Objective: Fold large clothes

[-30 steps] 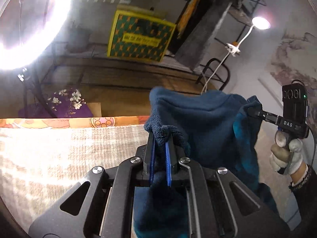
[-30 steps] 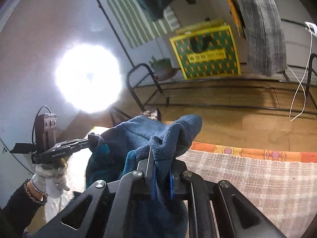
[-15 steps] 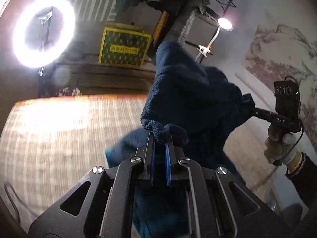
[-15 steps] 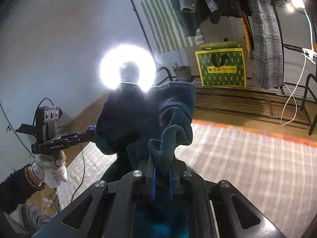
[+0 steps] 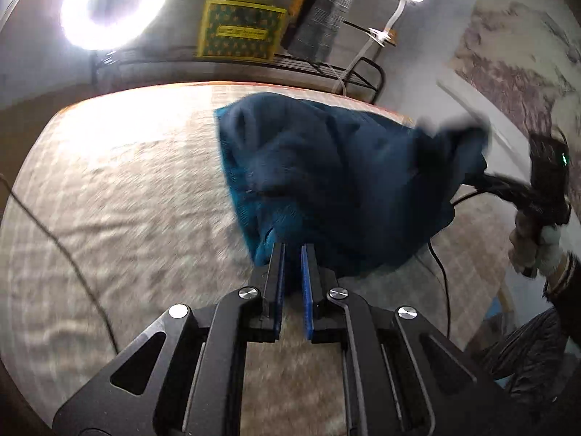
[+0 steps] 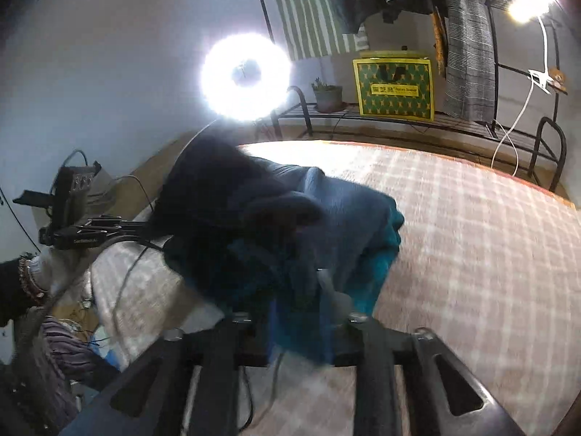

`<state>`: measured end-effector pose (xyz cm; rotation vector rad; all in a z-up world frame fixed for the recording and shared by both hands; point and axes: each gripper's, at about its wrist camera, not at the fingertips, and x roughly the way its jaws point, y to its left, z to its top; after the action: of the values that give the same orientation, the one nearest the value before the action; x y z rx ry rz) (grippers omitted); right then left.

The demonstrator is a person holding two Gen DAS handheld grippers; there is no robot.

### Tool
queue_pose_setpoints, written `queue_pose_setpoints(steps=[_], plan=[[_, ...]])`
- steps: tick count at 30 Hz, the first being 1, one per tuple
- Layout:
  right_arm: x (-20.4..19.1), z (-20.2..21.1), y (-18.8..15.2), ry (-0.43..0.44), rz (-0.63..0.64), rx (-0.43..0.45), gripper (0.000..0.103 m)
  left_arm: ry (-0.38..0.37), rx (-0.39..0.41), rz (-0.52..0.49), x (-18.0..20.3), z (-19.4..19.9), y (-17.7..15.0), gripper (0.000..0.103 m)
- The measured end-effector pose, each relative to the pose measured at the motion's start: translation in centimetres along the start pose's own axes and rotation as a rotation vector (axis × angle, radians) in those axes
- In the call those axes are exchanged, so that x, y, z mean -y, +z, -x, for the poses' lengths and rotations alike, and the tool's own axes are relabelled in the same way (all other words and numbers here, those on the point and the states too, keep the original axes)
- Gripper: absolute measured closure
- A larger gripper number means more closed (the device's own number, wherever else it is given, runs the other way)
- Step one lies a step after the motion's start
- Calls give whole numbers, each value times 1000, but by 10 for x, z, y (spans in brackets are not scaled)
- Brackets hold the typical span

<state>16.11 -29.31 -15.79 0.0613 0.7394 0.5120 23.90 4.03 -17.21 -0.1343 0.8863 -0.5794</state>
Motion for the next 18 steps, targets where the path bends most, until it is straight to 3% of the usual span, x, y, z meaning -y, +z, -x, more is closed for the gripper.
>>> queue_pose_setpoints(steps=[1,2,3,4,5,7,10,15,18], plan=[[-1,7,-1,10,-8,11,66,-11,12,38,-5,7,0,96],[-3,29,-3,40,-32,48,66,-22,27,70,-9,15,-2,89],[-2,42,-5,58,-56,66,64,-27,44,98,-15,21,2,71],[-2,42,-5,58,-56,66,54,-33,68,133,-20,26,6,61],[-1,49,-5,68,-76,80,38,-38,83,163,-23,28,9,44],[5,61,-5,99,-143,114,27,-85,103,249,-33,28,21,40],[23,63,-1,160,-298,133,27,-132,118,326,-37,18,46,40],[52,33,17,317,-583,126,27,-192,21,427,-44,-28,76,39],[57,1,31,398,-671,65,25,-239,-66,469,-47,-60,77,39]])
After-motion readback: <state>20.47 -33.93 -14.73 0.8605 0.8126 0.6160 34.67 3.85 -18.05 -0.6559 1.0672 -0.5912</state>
